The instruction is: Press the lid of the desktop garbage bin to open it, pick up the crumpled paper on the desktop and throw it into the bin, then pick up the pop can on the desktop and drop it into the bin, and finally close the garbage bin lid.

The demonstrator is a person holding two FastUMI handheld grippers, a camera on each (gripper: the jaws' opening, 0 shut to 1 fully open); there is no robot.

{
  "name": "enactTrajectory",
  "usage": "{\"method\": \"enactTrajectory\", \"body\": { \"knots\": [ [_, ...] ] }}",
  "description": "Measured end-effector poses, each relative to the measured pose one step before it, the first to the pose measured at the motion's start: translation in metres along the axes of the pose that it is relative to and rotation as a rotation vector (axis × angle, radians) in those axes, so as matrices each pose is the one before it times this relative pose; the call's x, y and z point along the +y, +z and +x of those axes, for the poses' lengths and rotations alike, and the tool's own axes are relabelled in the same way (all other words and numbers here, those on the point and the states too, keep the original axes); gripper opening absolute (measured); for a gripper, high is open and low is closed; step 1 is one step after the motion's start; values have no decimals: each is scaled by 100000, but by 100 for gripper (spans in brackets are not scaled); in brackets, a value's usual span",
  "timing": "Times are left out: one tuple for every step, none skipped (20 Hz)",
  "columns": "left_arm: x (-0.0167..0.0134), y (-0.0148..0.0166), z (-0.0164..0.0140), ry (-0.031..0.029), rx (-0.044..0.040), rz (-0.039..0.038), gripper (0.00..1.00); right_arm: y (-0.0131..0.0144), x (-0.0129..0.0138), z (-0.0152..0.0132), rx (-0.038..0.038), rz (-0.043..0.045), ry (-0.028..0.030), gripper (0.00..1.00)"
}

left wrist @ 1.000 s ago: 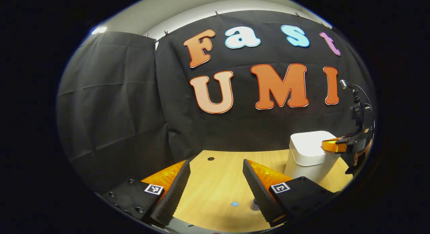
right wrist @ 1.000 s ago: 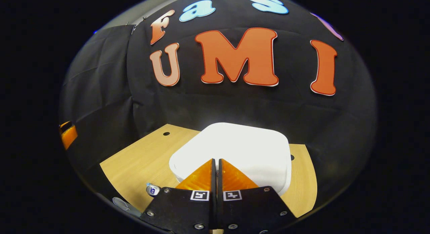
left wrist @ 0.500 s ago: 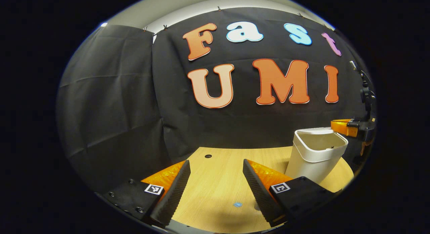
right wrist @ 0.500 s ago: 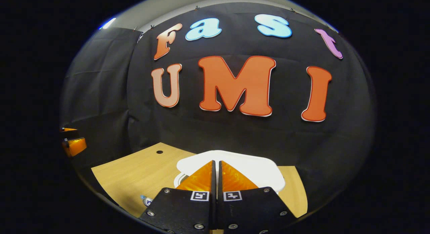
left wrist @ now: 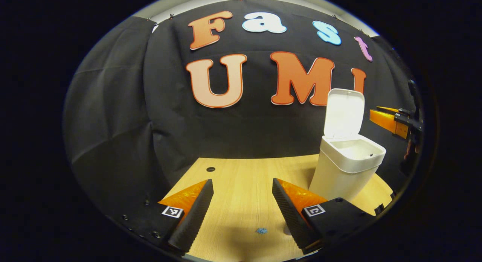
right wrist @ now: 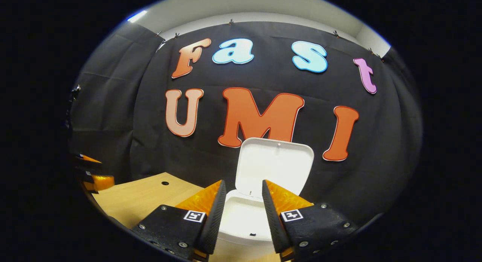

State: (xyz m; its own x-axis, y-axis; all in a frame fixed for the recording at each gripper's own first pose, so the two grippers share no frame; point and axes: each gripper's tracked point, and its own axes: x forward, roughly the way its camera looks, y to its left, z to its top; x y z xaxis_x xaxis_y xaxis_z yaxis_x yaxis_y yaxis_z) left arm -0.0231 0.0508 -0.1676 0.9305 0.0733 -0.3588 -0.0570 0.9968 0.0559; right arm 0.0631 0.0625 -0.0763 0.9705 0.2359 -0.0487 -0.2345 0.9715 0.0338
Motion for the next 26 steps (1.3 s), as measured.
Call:
{"method": "enactTrajectory", "body": {
  "knots": [
    [-319,-808,756,-2838,2272,562,100,-666,856,-248,2398,882,794,65],
    [-357,-1080,917,-2905,2479,235,96,-924,698,-256,2882,507,216,69],
    [-375,-1161,705,-2833,3061,-54,96,-917,720,-298,2401,366,591,75],
    [-23,-1228,370,-2568,3303,-280,100,-679,783,-142,1993,140,582,78],
    [21,-1179,590,-2207,3206,-294,100,-730,735,-278,2131,106,848,82],
    [-69,-911,338,-1867,3354,39,100,-759,789,-317,1972,190,657,83],
    [-80,-828,486,-1948,2698,152,100,-750,678,-299,1959,540,608,86],
    [-129,-915,519,-1931,2559,154,100,-881,793,-214,1992,575,856,87],
    [-169,-714,630,-1936,2248,162,100,-873,496,-89,2253,591,-121,89],
    [-240,-725,737,-1652,2351,139,100,-970,466,-196,2435,530,83,90],
    [-126,-682,486,-1855,2282,190,100,-925,344,-84,2272,687,-648,93],
    [5,-673,466,-1656,2166,369,100,-787,413,-38,1914,1008,-80,94],
    [-44,-644,673,-1536,2159,508,99,-697,378,-22,1660,1064,-145,95],
    [-125,-663,426,-1700,2306,352,99,-805,475,-31,2142,924,355,95],
    [-37,-617,479,-1630,2505,480,98,-716,449,-9,1795,703,360,96],
    [-86,-685,665,-1647,2499,674,99,-827,483,39,2004,538,220,96],
    [-80,-666,591,-1531,2752,1066,99,-791,375,82,1836,330,-55,97],
    [-212,-769,671,-1470,2177,1168,99,-1157,280,145,2712,464,-392,98],
    [-181,-378,580,-1431,1832,1048,99,-1087,281,81,2598,406,-137,98],
    [-60,-475,600,-1194,1743,842,100,-815,334,137,1908,474,-198,98],
    [-41,-452,567,-1139,1654,594,99,-644,334,238,1665,652,275,98],
    [6,-458,473,-1052,1773,267,99,-928,449,353,1954,704,202,98],
    [1,-425,464,-1190,1877,119,99,-929,402,353,1964,634,475,98],
    [-51,-307,250,-1268,1948,326,96,-953,298,371,2158,303,156,98],
    [94,-350,331,-761,2475,635,96,-879,307,451,2391,37,280,98],
    [119,-279,234,-619,2475,713,98,-756,271,228,2012,266,506,98]
  ]
}}
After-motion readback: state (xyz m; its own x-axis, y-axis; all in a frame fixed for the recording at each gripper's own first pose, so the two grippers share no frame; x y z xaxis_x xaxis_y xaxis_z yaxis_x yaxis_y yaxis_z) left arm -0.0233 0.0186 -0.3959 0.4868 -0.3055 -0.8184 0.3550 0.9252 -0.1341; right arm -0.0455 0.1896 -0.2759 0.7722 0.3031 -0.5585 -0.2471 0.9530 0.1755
